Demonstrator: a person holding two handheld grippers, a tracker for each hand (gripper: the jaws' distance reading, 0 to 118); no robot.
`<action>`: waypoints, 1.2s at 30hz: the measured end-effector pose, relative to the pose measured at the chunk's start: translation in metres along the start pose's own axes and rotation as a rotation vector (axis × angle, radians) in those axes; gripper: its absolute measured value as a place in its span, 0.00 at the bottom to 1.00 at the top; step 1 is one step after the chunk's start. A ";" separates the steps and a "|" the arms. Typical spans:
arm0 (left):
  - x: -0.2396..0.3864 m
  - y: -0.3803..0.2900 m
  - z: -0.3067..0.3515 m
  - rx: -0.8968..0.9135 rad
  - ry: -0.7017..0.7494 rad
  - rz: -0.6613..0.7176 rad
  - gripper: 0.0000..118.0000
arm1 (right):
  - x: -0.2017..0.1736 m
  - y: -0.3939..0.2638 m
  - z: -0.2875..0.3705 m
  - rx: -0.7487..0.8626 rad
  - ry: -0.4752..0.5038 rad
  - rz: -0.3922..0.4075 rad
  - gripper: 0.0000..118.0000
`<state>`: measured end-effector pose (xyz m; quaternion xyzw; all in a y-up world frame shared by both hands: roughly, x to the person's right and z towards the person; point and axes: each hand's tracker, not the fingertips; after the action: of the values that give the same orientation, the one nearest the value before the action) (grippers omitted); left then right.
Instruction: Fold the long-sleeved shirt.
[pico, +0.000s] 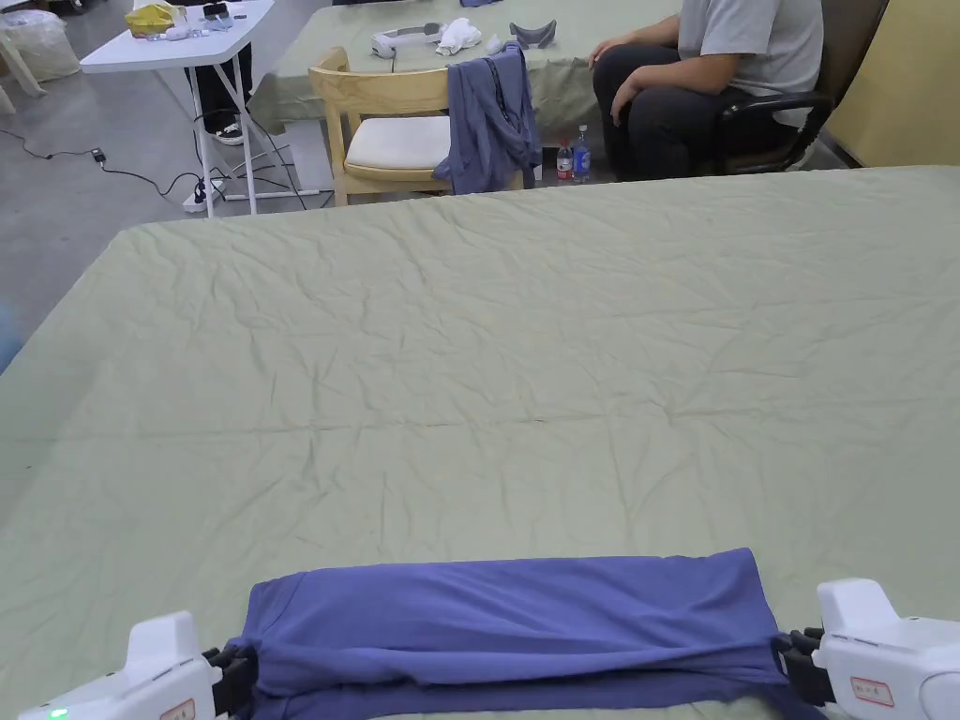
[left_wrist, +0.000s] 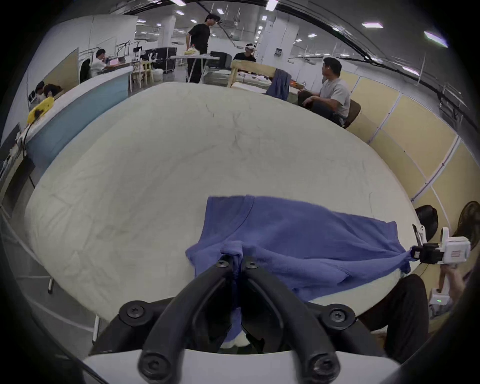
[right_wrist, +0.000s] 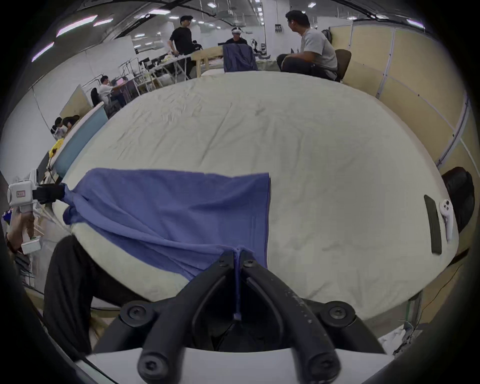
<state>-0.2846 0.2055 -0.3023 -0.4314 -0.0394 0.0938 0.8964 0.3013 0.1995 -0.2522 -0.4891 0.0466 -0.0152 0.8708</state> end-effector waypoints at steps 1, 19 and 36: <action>-0.003 -0.003 -0.002 -0.012 0.005 0.003 0.03 | 0.000 -0.001 -0.002 -0.008 -0.001 0.004 0.03; 0.003 -0.018 0.014 -0.042 0.143 -0.105 0.47 | -0.004 0.005 0.026 0.035 -0.050 -0.037 0.48; 0.054 -0.002 0.137 0.242 0.056 -0.085 0.00 | -0.111 0.029 0.129 0.431 0.097 0.014 0.00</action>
<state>-0.2521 0.3197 -0.2155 -0.3205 -0.0210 0.0477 0.9458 0.2027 0.3317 -0.2027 -0.2898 0.0874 -0.0420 0.9522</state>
